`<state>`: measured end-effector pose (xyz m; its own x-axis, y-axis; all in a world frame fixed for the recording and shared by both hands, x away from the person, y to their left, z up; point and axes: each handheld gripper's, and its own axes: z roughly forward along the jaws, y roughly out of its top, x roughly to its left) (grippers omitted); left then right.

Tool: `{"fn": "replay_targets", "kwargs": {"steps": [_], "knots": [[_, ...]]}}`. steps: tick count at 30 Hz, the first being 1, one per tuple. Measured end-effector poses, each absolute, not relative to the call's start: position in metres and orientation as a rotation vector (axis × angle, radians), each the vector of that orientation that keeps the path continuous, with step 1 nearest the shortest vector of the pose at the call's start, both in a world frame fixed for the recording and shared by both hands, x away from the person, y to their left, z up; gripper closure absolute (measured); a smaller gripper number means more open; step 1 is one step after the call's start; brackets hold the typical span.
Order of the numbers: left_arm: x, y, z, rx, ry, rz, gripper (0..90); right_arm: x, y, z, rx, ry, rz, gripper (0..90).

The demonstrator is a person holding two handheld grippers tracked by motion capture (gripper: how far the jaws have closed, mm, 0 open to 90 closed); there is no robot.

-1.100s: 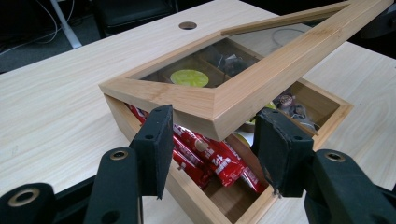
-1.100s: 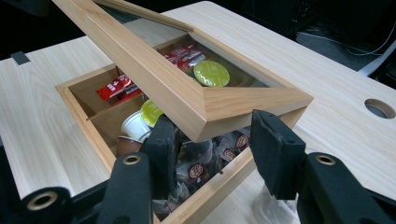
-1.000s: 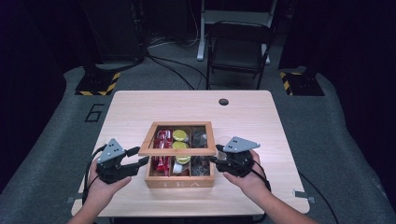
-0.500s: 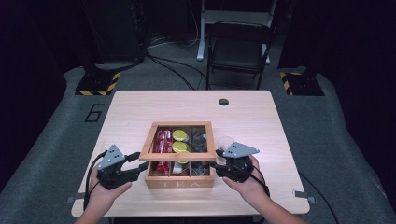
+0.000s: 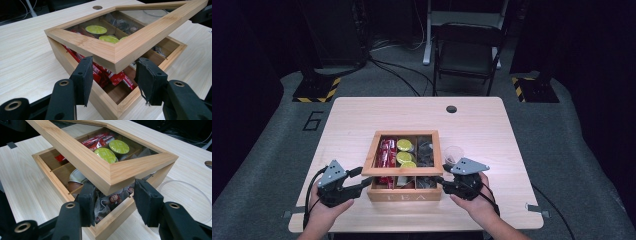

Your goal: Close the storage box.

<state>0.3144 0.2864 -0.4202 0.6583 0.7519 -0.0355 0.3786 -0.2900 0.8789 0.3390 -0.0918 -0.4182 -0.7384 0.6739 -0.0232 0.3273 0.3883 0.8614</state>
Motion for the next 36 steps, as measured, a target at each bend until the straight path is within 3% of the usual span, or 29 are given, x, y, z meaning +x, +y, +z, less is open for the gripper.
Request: {"fn": "replay_targets", "kwargs": {"steps": [36], "knots": [[0.306,0.286,-0.452,1.952,0.896,0.45,48.3,0.326,-0.09,-0.456,0.902,2.276,1.298,52.5]]}}
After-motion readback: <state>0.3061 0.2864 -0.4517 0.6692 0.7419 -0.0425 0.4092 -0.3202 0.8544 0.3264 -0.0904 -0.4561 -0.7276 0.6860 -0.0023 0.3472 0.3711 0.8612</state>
